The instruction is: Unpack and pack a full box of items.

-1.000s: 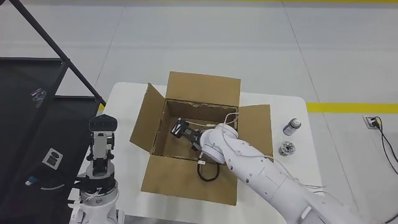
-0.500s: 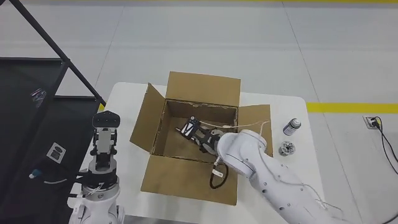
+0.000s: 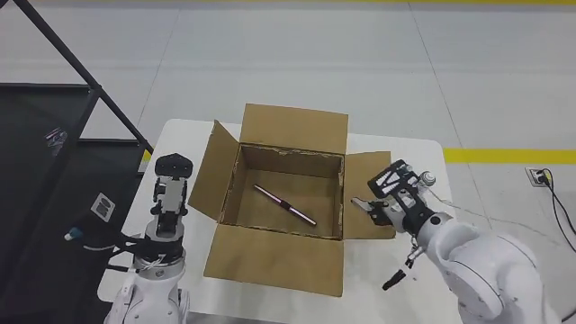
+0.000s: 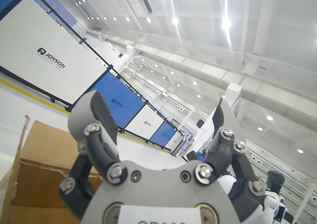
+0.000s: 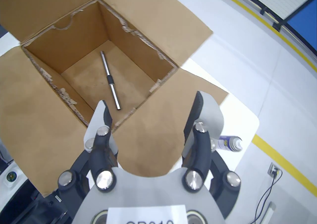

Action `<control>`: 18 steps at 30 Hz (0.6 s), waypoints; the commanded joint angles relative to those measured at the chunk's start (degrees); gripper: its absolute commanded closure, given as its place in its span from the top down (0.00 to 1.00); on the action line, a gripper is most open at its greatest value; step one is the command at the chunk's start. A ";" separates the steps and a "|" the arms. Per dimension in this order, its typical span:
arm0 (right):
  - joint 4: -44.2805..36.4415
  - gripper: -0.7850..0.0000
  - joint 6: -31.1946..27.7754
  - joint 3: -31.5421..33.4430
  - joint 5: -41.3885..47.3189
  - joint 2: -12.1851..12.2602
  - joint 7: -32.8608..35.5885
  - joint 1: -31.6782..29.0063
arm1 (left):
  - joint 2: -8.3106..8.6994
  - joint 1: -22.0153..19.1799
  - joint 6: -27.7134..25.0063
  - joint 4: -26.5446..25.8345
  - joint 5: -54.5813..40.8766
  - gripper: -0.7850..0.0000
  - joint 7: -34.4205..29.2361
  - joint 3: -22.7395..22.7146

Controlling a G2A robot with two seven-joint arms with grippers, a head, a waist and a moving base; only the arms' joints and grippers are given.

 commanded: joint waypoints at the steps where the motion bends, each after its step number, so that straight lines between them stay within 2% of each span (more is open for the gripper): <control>1: -0.20 1.00 0.01 4.94 1.06 0.33 -0.45 -2.78 | -0.01 -0.29 0.10 0.20 -0.03 1.00 -0.16 0.39; 5: 1.84 1.00 0.17 12.22 3.07 0.88 -0.95 -7.29 | -0.04 -1.22 0.45 0.78 0.08 1.00 -0.68 1.32; 8: 6.36 1.00 -0.77 14.08 4.38 1.20 -0.57 -8.18 | -0.07 -2.14 0.83 1.14 0.33 1.00 -1.33 2.17; 14: 20.77 1.00 -2.78 11.76 5.00 1.70 0.84 -3.12 | -0.11 -3.43 1.70 1.54 0.99 1.00 -2.01 3.35; 18: 29.60 1.00 -2.15 9.12 3.49 1.83 0.50 0.95 | -0.10 -3.49 1.96 1.63 1.32 1.00 -2.03 3.62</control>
